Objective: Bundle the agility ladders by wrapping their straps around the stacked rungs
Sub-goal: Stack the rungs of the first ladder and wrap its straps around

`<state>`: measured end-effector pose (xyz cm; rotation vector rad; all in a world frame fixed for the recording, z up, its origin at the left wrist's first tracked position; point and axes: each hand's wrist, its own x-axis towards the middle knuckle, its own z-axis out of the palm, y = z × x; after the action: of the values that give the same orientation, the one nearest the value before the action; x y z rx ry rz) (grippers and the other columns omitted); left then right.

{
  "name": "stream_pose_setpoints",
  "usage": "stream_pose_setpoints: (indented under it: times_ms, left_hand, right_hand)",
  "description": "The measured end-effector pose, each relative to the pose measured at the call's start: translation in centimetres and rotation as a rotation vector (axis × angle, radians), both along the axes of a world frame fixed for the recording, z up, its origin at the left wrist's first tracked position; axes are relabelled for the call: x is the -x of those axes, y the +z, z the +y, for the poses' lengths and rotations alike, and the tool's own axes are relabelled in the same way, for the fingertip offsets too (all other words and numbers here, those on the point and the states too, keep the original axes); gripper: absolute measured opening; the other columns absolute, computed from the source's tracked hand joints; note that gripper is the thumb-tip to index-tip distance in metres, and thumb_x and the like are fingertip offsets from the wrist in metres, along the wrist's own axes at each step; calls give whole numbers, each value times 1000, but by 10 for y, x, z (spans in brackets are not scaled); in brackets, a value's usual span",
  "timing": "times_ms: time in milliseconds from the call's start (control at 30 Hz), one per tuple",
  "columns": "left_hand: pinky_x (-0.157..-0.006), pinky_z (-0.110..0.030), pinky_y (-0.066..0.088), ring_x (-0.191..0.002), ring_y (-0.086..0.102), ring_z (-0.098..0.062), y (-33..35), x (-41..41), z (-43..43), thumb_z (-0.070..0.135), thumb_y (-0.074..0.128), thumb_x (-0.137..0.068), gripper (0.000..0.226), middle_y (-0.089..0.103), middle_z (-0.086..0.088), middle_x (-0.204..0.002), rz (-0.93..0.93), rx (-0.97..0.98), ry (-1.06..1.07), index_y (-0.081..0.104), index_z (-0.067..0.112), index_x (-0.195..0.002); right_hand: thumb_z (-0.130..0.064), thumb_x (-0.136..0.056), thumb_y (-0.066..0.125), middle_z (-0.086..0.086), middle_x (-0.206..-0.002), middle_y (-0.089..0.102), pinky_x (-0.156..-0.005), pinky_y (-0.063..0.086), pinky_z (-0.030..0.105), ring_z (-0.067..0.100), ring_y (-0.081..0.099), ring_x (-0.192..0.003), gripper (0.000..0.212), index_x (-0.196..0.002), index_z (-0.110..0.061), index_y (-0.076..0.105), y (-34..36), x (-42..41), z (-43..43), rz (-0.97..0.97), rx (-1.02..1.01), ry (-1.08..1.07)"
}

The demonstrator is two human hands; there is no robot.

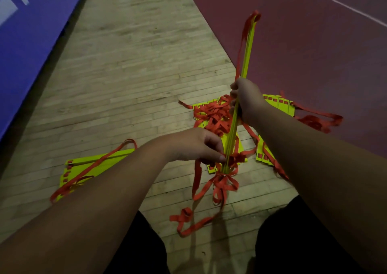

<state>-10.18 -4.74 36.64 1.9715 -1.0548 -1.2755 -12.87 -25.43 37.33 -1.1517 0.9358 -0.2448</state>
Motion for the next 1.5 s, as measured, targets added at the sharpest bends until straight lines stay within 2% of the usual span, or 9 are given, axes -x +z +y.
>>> stream_pose_setpoints:
  times_ms: [200, 333, 433, 633, 767, 900, 1067, 1233, 1500]
  left_hand:
    - [-63, -30, 45, -62, 52, -4, -10, 6, -7, 35, 82, -96, 19, 60, 17, -67, -168, -25, -127, 71, 25, -83]
    - [-67, -32, 44, -64, 55, -2, -12, 8, -12, 40, 83, -95, 22, 62, 18, -67, -189, -7, -170, 70, 33, -79]
    - [-72, -29, 47, -71, 60, 1, -9, 9, -13, 44, 80, -97, 15, 69, 16, -75, -151, 19, -167, 76, 32, -88]
    - [-52, -25, 36, -52, 44, -9, -8, -28, 1, 56, 67, -103, 44, 51, 7, -63, -159, -36, 5, 72, 16, -84]
    - [-46, -20, 37, -47, 46, -7, -14, -66, 23, 52, 66, -104, 34, 55, 13, -53, -267, -20, 286, 82, 23, -96]
    - [-48, -26, 43, -51, 54, -10, -24, -104, 43, 41, 64, -104, 16, 71, 7, -72, -371, 34, 685, 75, 34, -113]
    - [-44, -24, 36, -53, 47, -15, -20, -122, 53, 29, 54, -107, 45, 66, -1, -83, -226, 282, 1046, 53, 45, -149]
    - [-46, -26, 37, -58, 50, -14, -10, -119, 49, 43, 53, -110, 19, 62, 3, -79, -230, 330, 1092, 69, 34, -116]
    - [-58, -29, 38, -63, 48, -13, -4, -116, 50, 69, 64, -97, 46, 57, 12, -69, -293, 389, 1106, 68, 27, -80]
  right_hand:
    - [-21, -93, 54, 2, -82, 46, -53, 39, 28, 18, 40, -55, 22, -110, -12, 64, -11, -13, 2, 21, -63, 31]
    - [-42, -97, 59, 4, -73, 54, -64, 47, 37, 23, 53, -64, 33, -100, -10, 68, -23, -15, 2, 180, 251, 98]
    - [-40, -103, 56, 5, -72, 52, -55, 44, 33, 23, 51, -61, 33, -112, -10, 64, -29, -18, 1, 162, 298, 129]
    - [-40, -104, 53, 5, -77, 61, -59, 50, 39, 23, 56, -61, 20, -106, -21, 61, -31, -14, 0, 177, 503, 304]
    - [-32, -106, 57, -1, -69, 58, -47, 42, 27, 14, 51, -50, 12, -110, -26, 66, -37, -2, 3, 196, 648, 529]
    - [-17, -103, 59, -1, -63, 51, -46, 40, 28, 15, 46, -49, 15, -100, -27, 68, -40, 8, 9, 184, 609, 701]
    - [-3, -97, 57, 5, -74, 59, -58, 51, 34, 20, 55, -64, 28, -102, -24, 75, -37, 9, 15, 265, 605, 913]
    - [-5, -100, 59, 9, -88, 64, -63, 56, 36, 23, 59, -77, 26, -108, -22, 77, -40, 6, 24, 296, 597, 996]
    - [-9, -103, 56, 8, -90, 60, -65, 47, 35, 23, 54, -79, 21, -110, -18, 74, -41, 3, 28, 282, 520, 988]
